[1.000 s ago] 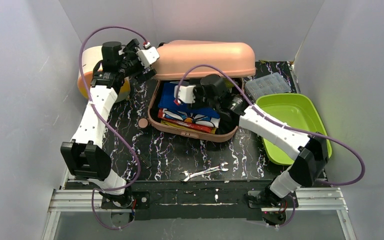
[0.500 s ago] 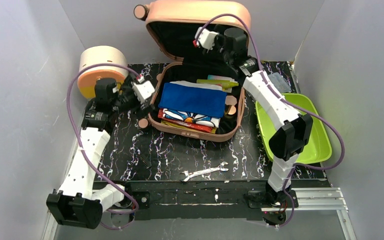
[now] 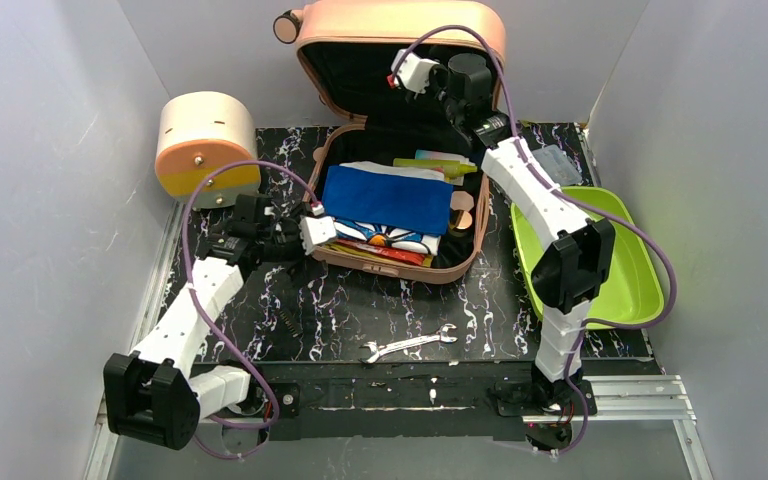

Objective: Open, take out, and arrange the luggage
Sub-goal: Open the luggage at the center of the board.

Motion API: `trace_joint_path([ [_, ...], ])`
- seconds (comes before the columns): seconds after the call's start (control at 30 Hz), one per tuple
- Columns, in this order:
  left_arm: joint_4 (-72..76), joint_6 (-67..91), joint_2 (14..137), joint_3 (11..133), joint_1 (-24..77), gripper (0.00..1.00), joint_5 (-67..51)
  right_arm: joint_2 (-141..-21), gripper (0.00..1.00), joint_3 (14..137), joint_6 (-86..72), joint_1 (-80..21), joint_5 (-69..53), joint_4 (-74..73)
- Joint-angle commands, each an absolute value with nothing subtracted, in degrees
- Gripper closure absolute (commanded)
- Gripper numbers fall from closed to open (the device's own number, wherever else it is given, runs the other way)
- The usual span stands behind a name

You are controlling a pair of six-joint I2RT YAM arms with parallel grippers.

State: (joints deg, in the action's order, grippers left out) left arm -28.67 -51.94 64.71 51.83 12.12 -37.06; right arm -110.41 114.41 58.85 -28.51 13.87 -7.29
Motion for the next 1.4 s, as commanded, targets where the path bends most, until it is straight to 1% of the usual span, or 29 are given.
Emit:
trace_joint_path([
  [0.0, -27.3, -53.2, 65.9, 49.3, 16.1, 0.02, -35.8, -113.3, 0.24, 117.8, 60.2, -26.4, 19.2, -0.6],
  [0.2, -26.3, -52.6, 67.6, 48.2, 18.8, 0.02, -34.2, -118.3, 0.22, 122.9, 61.1, -23.2, 22.0, 4.4],
  [0.4, -25.4, -52.0, 68.8, 48.3, 19.4, 0.02, -33.3, -122.6, 0.21, 124.4, 61.4, -21.5, 22.4, 8.4],
  [0.6, -22.1, -50.2, 71.4, 47.9, 19.5, 0.02, -30.6, -118.9, 0.2, 119.6, 57.9, -21.5, 19.4, 9.2],
  [0.73, -19.8, -48.1, 73.4, 48.4, 20.2, 0.04, -28.3, -114.2, 0.2, 116.1, 53.5, -21.5, 17.0, 5.1],
  [0.87, -17.5, -44.8, 73.2, 48.1, 20.3, 0.08, -26.9, -104.8, 0.18, 106.3, 46.3, -21.5, 11.9, -2.3],
  [0.9, -17.2, -44.4, 72.7, 47.9, 20.3, 0.1, -26.9, -101.7, 0.18, 103.1, 43.5, -21.5, 10.3, -4.2],
  [1.0, -16.6, -43.0, 71.6, 47.3, 20.6, 0.25, -26.8, -92.3, 0.17, 92.3, 36.9, -21.5, 6.7, -7.5],
  [1.07, -16.4, -42.9, 71.3, 46.8, 21.0, 0.28, -26.8, -85.7, 0.17, 84.9, 33.1, -21.5, 5.7, -8.5],
  [1.2, -15.8, -42.9, 70.9, 46.2, 22.7, 0.34, -25.0, -76.2, 0.17, 72.2, 28.6, -21.5, 4.9, -10.8],
  [1.27, -15.7, -41.7, 70.5, 46.8, 23.2, 0.33, -24.6, -74.0, 0.17, 66.6, 27.8, -21.5, 5.6, -10.8],
  [1.3, -15.8, -40.9, 70.2, 47.5, 23.1, 0.3, -24.7, -73.4, 0.16, 64.2, 27.5, -21.5, 6.5, -10.9],
  [1.33, -16.1, -40.3, 69.3, 47.9, 23.1, 0.24, -25.1, -73.0, 0.16, 62.2, 27.0, -21.4, 7.4, -11.2],
  [1.37, -16.7, -40.1, 68.4, 48.3, 23.1, 0.15, -26.0, -72.8, 0.15, 60.2, 26.4, -21.4, 8.3, -11.6],
])
